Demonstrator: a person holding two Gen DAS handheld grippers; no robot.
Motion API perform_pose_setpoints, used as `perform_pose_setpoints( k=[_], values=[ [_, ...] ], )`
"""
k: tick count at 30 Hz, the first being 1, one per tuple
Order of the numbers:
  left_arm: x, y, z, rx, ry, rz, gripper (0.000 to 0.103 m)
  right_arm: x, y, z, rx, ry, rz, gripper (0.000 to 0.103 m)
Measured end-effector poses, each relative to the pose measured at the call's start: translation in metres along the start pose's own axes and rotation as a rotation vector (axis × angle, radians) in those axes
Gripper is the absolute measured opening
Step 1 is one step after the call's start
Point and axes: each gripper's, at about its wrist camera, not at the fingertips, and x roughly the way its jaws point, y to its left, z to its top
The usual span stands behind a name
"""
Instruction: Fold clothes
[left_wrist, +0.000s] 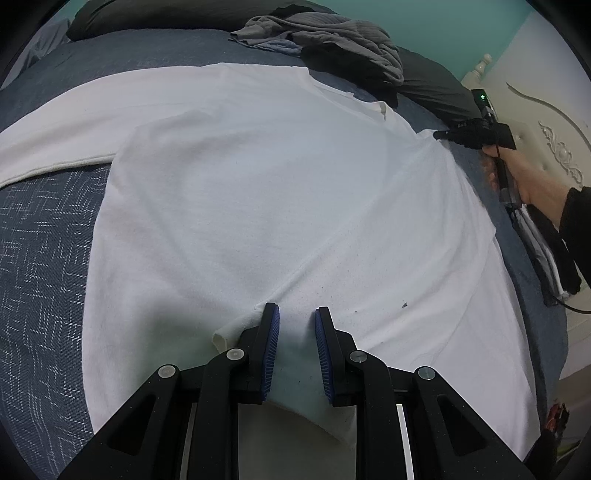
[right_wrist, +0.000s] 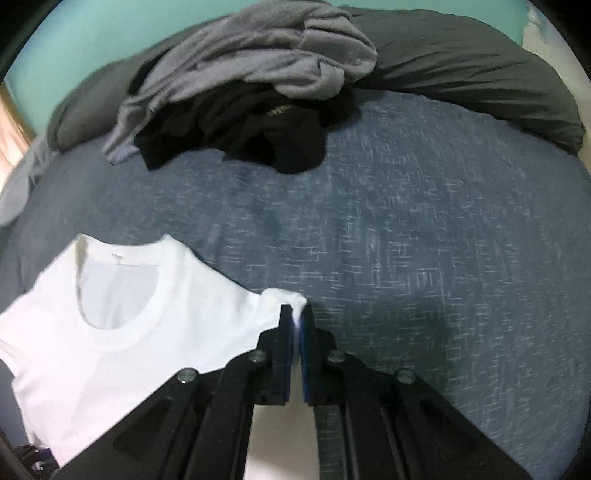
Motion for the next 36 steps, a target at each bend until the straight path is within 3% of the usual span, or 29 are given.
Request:
perform_pose_setpoints(
  k=[4,9,11,16,21,23,25,36],
  values=[
    [0.0,-0.001,0.0,0.001,0.0,0.004,0.021,0.003,-0.008,-0.005,0.044,-0.01,0.021,0.004],
    [0.001,0.0,0.0,-0.003,0.002,0.001,0.021,-0.034,-0.037,-0.02,0.155,-0.118,0.07,0.017],
    [0.0,0.0,0.0,-0.007,0.003,-0.003,0.021,-0.05,-0.054,-0.038,0.217,-0.116,0.125,0.025],
    [-0.003,0.002,-0.003,-0.018,0.003,-0.011,0.021,-0.081,-0.067,-0.108,0.242,-0.06,0.222,0.026],
    [-0.003,0.001,-0.003,-0.023,0.003,-0.008,0.022,-0.083,-0.064,-0.168,0.254,-0.002,0.286,0.026],
    [-0.003,0.0,-0.002,-0.024,0.003,-0.006,0.022,-0.082,-0.068,-0.18,0.303,-0.017,0.321,0.025],
    [-0.002,0.0,-0.002,-0.024,0.003,-0.005,0.022,-0.079,-0.074,-0.19,0.371,-0.034,0.367,0.003],
    [-0.002,0.001,-0.002,-0.02,0.003,-0.004,0.022,-0.079,-0.101,-0.223,0.626,-0.126,0.486,0.002]
  ],
)
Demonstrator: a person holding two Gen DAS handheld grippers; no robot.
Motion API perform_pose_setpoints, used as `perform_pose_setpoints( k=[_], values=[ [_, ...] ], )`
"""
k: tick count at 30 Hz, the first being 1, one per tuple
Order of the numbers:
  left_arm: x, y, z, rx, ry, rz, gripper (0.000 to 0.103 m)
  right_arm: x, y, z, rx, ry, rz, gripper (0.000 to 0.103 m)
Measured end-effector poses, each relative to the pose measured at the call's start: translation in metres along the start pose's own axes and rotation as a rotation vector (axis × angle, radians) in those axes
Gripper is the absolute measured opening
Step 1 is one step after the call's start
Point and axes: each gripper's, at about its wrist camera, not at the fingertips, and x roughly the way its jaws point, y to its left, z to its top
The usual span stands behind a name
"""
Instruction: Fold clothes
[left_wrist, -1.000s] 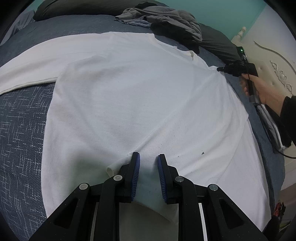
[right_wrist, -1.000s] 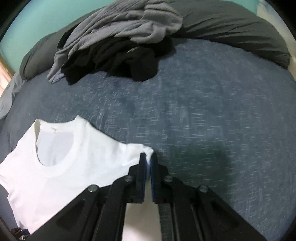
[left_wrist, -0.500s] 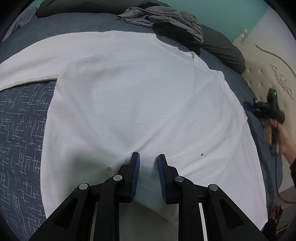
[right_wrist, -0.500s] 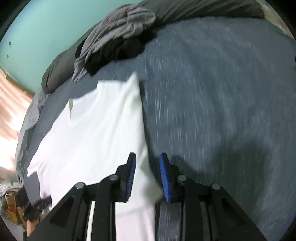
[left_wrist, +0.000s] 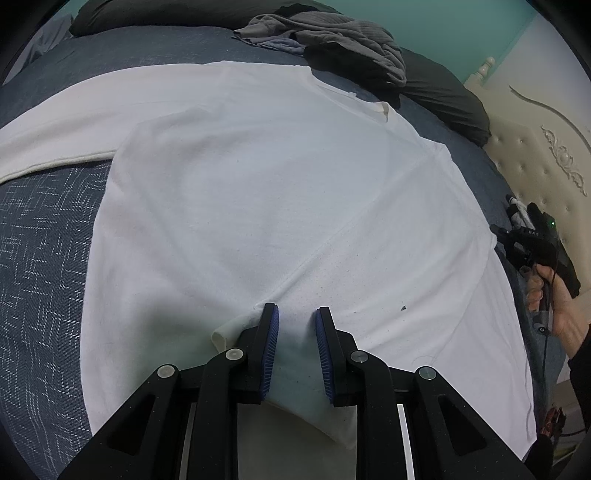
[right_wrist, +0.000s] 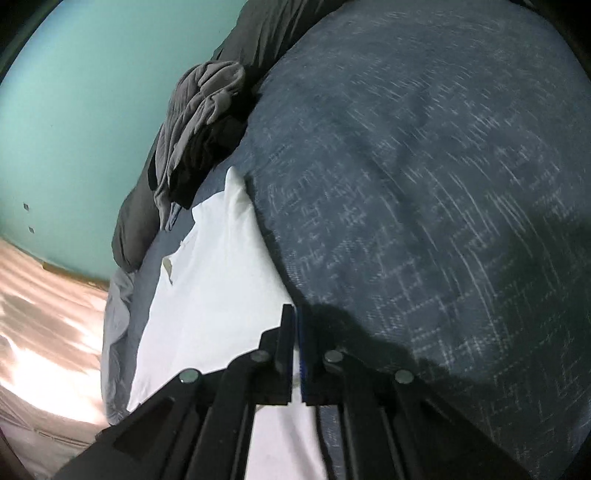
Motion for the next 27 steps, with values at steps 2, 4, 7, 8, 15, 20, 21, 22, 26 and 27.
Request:
perform_pose_setpoints(
  k=[2,4,7,8,15,20,21,22,26,27],
  values=[
    [0.0,0.001,0.0,-0.001,0.001,-0.001,0.022,0.0,0.003,0.002,-0.006,-0.01,0.005,0.002],
    [0.002,0.0,0.001,-0.002,0.001,-0.001,0.022,-0.005,0.006,0.004,-0.008,-0.028,0.002,0.006],
    [0.002,0.0,0.0,-0.003,0.001,-0.001,0.022,-0.013,0.012,0.003,-0.029,-0.04,-0.012,0.008],
    [0.003,-0.001,0.001,-0.003,0.001,-0.001,0.022,-0.015,0.014,0.001,-0.043,-0.037,-0.019,0.011],
    [0.002,-0.003,0.0,0.0,0.0,0.003,0.023,-0.006,0.017,-0.017,-0.099,0.025,-0.04,0.044],
    [0.003,-0.003,0.0,-0.004,0.002,-0.001,0.023,-0.001,0.009,-0.019,-0.072,0.008,-0.072,0.007],
    [0.003,-0.003,0.0,-0.005,0.001,-0.001,0.023,-0.003,0.006,-0.02,-0.056,-0.001,-0.065,0.004],
    [0.003,-0.003,0.0,-0.007,0.001,-0.001,0.023,-0.005,0.003,-0.02,-0.044,-0.011,-0.065,0.004],
    [0.004,-0.003,0.001,-0.013,0.001,-0.008,0.023,-0.015,-0.005,-0.022,-0.02,-0.05,-0.099,0.002],
    [0.004,-0.002,0.001,-0.015,0.001,-0.009,0.023,-0.019,-0.006,-0.023,-0.018,-0.061,-0.105,0.002]
  ],
)
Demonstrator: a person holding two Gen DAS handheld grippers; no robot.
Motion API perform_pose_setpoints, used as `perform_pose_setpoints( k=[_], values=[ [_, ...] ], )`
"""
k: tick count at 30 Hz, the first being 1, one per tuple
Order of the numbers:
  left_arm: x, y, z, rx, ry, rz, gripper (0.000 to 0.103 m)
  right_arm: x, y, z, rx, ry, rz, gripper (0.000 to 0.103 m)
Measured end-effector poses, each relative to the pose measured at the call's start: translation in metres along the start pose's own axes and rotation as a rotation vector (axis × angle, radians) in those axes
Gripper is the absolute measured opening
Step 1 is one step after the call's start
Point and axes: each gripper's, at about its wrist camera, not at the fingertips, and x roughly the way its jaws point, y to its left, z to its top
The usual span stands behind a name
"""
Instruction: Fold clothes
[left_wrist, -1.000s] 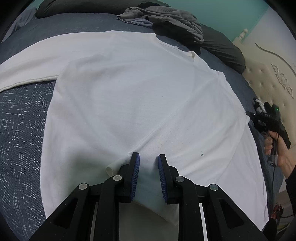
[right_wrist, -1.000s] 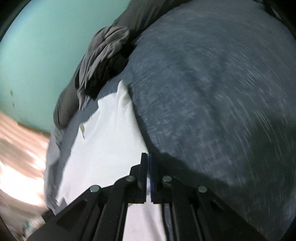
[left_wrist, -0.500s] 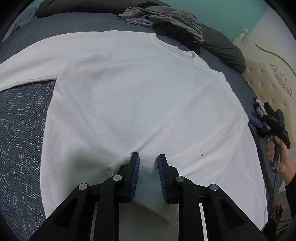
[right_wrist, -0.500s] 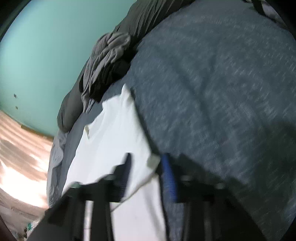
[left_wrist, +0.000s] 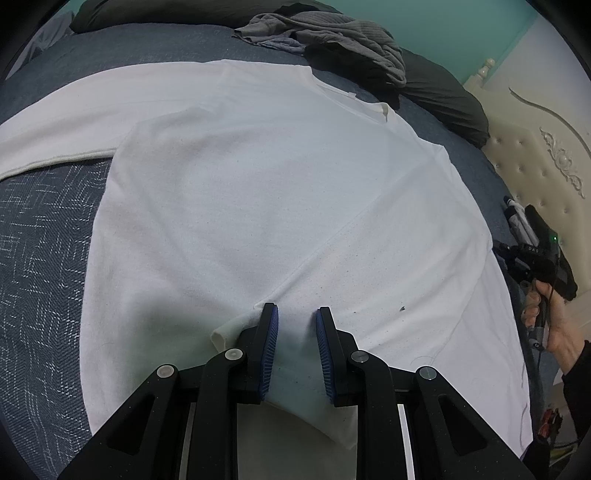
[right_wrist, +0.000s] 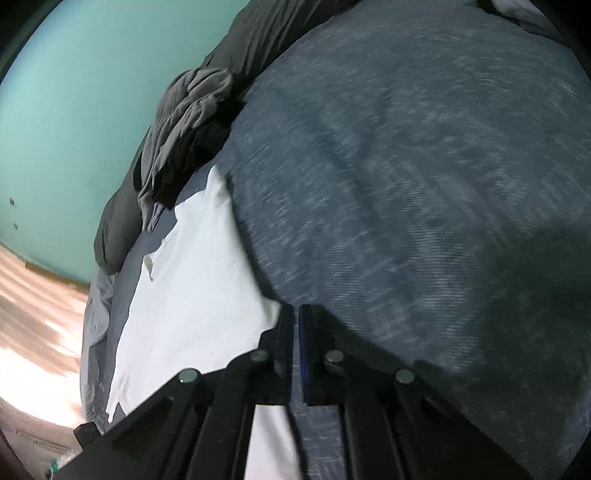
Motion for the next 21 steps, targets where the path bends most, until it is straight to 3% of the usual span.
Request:
perform_pose_setpoints(
  k=[7,18,21],
  values=[
    [-0.005,0.001,0.002,-0.031,-0.006,-0.016,0.023,-0.026,0.033,-0.02,-0.09,-0.053,0.016,0.005],
    [-0.048,0.033,-0.002,-0.106,-0.088,0.037,0.024,-0.045,0.088,-0.103,-0.112,-0.034,0.197,0.006],
    [-0.066,0.048,-0.007,-0.141,-0.116,0.061,0.033,-0.048,0.096,-0.124,-0.127,-0.021,0.21,0.006]
  ],
)
